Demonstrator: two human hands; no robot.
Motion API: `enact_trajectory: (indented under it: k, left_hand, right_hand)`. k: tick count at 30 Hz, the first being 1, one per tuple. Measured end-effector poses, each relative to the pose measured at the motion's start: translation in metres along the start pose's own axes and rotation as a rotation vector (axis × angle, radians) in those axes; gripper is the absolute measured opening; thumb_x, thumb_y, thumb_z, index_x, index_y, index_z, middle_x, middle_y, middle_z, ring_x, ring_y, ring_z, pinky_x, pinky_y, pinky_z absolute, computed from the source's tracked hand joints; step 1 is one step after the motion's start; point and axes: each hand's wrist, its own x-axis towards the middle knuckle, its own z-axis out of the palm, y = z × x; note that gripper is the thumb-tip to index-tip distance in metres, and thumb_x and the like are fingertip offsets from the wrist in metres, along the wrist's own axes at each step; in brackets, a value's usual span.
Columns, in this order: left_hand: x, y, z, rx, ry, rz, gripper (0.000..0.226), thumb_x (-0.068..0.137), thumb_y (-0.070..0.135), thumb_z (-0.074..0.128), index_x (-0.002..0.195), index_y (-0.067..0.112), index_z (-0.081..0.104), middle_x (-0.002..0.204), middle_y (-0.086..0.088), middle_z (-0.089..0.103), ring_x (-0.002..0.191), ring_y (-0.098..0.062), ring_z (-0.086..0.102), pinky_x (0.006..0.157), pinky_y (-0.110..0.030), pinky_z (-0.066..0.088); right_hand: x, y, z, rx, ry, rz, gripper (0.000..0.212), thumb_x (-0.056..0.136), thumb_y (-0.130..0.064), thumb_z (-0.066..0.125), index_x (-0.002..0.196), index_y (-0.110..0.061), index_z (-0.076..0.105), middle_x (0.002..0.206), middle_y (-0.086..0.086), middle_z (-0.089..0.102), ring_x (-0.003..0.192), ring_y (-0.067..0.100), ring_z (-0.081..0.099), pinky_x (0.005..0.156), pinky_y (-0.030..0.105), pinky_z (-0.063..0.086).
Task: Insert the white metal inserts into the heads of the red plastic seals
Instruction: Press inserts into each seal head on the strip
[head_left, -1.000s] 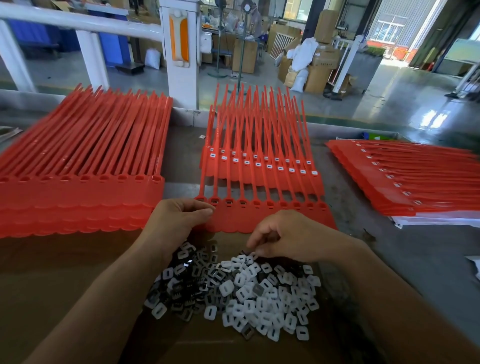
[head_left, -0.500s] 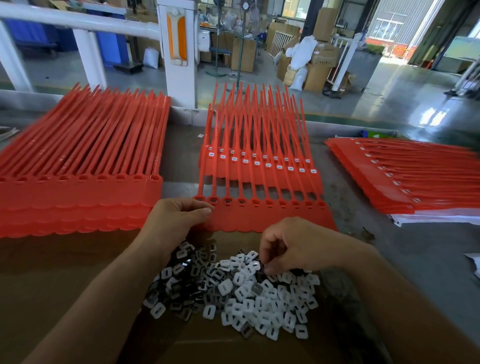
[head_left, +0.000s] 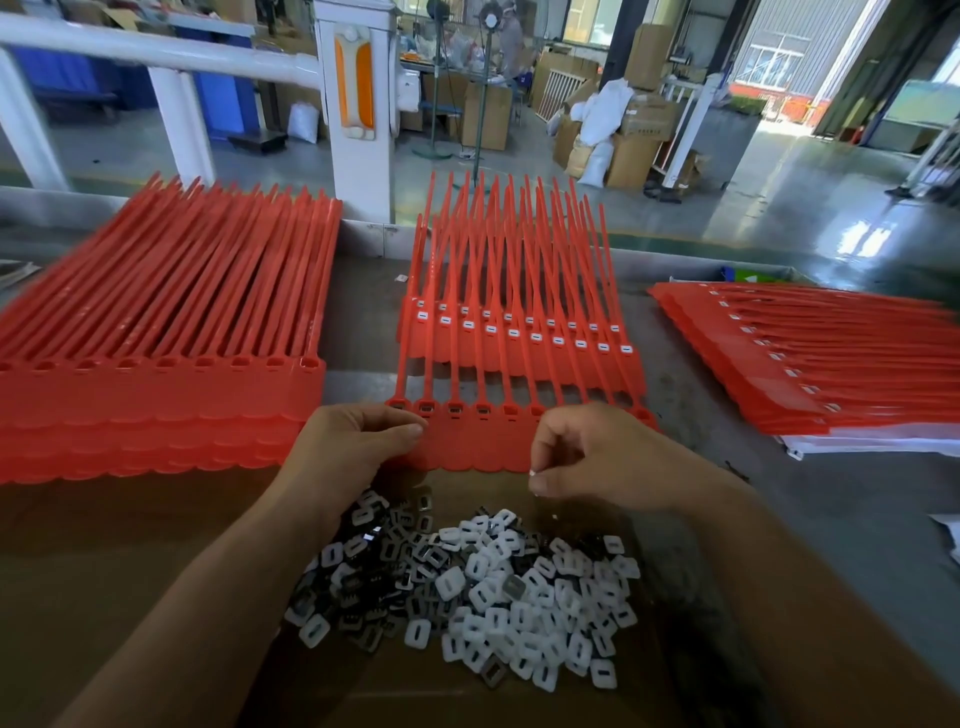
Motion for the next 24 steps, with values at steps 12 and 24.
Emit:
enact_trajectory:
  k: [12,24]
  left_hand:
    - [0.001,-0.002,-0.001,0.028,-0.015,0.004,0.009,0.081,0.011,0.065,0.076,0.006,0.071,0.074,-0.011,0.071,0.058,-0.014,0.067,0.048,-0.014,0.048]
    - [0.002,-0.001,0.001,-0.001,-0.014,-0.014,0.012,0.082,0.013,0.065,0.077,0.004,0.070,0.077,-0.016,0.070,0.059,-0.016,0.067,0.048,-0.016,0.049]
  right_hand:
    - [0.053,0.019,0.003,0.154,0.413,0.158,0.011,0.081,-0.012,0.070,0.091,-0.016,0.072,0.081,-0.010,0.063,0.075,-0.003,0.056,0.063,0.007,0.038]
    - [0.071,0.022,0.011,0.046,0.353,0.152,0.012,0.087,-0.012,0.061,0.093,-0.015,0.072,0.098,-0.001,0.068,0.081,0.003,0.053,0.064,0.012,0.038]
